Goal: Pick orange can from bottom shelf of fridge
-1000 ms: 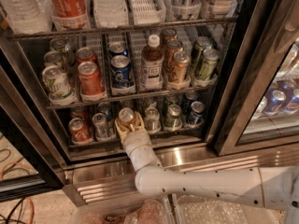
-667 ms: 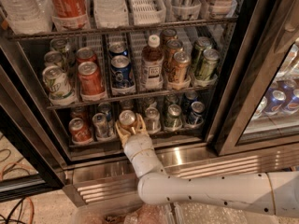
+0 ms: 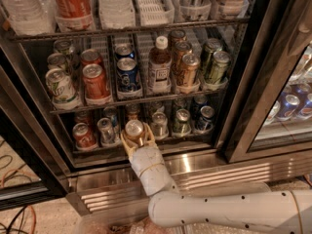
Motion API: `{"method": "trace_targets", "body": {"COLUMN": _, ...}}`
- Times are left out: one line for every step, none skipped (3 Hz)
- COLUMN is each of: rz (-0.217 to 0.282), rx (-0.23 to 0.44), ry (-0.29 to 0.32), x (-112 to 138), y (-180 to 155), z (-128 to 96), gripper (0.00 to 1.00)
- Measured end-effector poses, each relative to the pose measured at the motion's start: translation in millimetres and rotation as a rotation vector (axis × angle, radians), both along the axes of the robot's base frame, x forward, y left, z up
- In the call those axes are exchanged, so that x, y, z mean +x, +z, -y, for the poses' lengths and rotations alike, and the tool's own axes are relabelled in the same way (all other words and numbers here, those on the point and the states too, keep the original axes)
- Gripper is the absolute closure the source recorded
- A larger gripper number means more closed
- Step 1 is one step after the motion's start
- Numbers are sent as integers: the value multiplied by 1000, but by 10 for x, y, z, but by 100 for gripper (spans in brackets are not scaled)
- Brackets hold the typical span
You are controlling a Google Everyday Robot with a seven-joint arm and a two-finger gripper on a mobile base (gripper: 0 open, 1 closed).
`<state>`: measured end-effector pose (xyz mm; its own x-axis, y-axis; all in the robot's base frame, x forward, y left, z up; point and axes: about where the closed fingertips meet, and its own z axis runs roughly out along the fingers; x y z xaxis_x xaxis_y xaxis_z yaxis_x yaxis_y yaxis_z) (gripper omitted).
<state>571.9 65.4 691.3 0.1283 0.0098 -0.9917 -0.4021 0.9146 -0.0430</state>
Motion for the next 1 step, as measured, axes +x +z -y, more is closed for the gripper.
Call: {"method": "trace_targets", "body": {"rz": 8, "rx": 22, "ry": 9, "x": -113, "y": 67, "z": 25, "gripper": 100}}
